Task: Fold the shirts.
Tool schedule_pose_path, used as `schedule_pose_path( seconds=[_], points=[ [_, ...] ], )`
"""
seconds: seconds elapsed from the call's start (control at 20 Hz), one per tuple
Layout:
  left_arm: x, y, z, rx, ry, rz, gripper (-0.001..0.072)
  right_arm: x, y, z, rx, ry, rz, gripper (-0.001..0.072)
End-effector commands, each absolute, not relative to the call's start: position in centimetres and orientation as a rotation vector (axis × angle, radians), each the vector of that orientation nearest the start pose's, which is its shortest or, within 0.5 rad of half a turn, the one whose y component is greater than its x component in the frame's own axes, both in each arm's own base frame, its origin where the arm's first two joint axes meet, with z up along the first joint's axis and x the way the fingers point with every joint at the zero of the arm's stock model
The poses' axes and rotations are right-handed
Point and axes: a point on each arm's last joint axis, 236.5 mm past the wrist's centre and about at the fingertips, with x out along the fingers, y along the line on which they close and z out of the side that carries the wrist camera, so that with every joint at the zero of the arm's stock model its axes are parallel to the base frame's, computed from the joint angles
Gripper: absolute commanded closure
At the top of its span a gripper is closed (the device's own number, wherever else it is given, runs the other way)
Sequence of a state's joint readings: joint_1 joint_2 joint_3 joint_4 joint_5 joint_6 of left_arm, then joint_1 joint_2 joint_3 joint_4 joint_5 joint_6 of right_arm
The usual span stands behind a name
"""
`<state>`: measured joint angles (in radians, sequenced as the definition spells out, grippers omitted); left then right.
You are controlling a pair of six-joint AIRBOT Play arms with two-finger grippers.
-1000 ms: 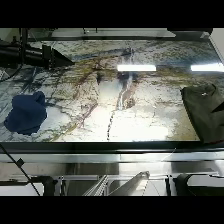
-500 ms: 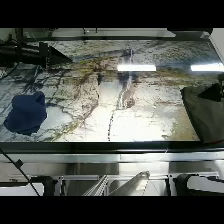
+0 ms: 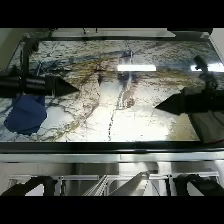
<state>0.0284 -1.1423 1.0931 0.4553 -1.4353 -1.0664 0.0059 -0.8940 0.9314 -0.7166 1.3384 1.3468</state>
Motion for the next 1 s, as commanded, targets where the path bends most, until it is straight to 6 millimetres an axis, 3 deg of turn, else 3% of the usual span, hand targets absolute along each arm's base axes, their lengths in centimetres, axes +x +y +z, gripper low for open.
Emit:
schedule_pose_path(
  seconds=[0.0, 0.1, 0.25, 0.55, 0.95],
  points=[
    [26.3, -21.2, 11.5, -0.555, 1.097, -0.997, 0.0701, 25.0, 20.8, 10.1, 0.465, 1.114, 0.765, 0.0698],
    [25.3, -21.1, 10.9, -0.556, 1.121, -0.966, 0.0701, 25.4, 20.8, 9.6, 0.474, 1.126, 0.757, 0.0698],
    [24.5, -21.0, 11.4, -0.547, 1.099, -0.964, 0.0700, 25.2, 21.2, 9.5, 0.500, 1.150, 0.768, 0.0698],
    [24.0, -20.9, 12.8, -0.520, 1.044, -0.970, 0.0701, 25.2, 21.2, 9.5, 0.502, 1.152, 0.769, 0.0698],
    [23.9, -20.9, 12.9, -0.518, 1.042, -0.970, 0.0701, 25.2, 21.2, 9.5, 0.502, 1.152, 0.769, 0.0698]
  ],
)
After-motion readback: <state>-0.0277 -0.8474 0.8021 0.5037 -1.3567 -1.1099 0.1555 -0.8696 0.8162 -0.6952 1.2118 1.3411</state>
